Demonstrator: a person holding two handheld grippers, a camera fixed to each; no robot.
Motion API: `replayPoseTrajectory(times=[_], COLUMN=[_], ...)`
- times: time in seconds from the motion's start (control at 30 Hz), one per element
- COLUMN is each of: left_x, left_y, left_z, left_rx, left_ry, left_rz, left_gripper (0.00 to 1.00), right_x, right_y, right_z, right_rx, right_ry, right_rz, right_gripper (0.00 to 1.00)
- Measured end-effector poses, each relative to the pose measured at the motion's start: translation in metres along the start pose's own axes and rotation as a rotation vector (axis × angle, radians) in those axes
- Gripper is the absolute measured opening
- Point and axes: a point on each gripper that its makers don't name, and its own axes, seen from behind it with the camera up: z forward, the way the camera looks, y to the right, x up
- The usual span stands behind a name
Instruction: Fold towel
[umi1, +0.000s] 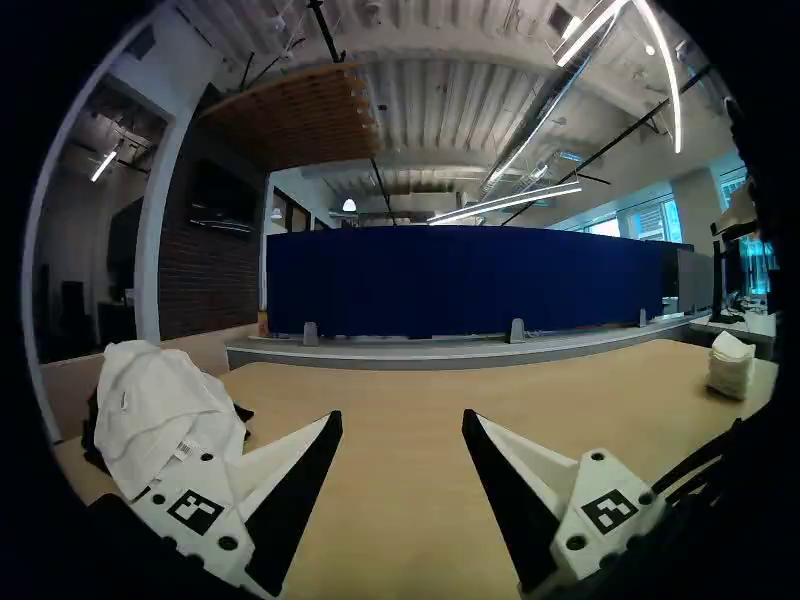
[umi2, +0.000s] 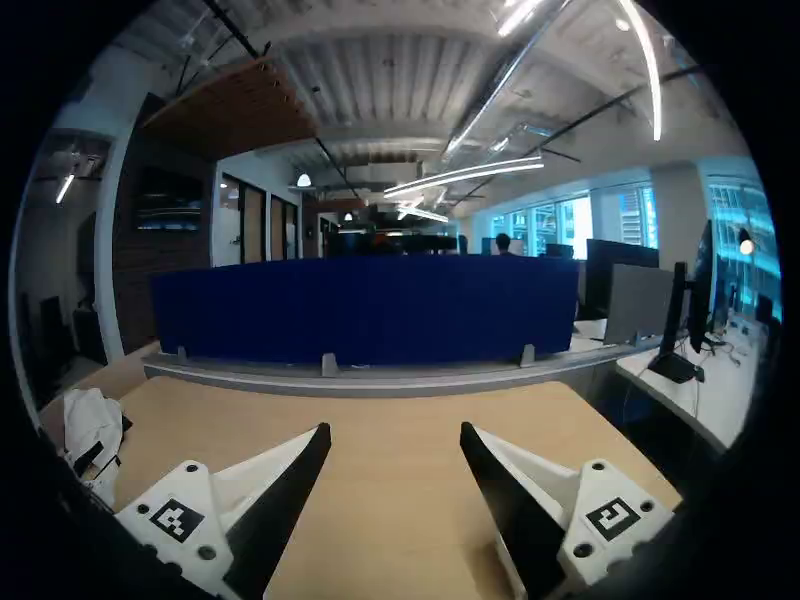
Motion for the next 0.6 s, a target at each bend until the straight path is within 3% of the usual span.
replayPoseTrajectory(times=[0.3,0.6], left_x=[0.0,-0.001], left_y=[0.0,0.0], left_z=[-0.001,-0.001], left_rx=[-0.003,-0.003], left_ry=[0.0,0.0], left_rz=[-0.002,-0.001], left_gripper=[0.89,0.93], right_x=[-0.001,0.019], right_y=[0.006,0.02], right_z=[-0.001,-0.013], right_rx=[0.002,0.002], right_ry=[0.005,0.051], right_rz=[0.007,0.016], right_gripper=[1.0,1.0])
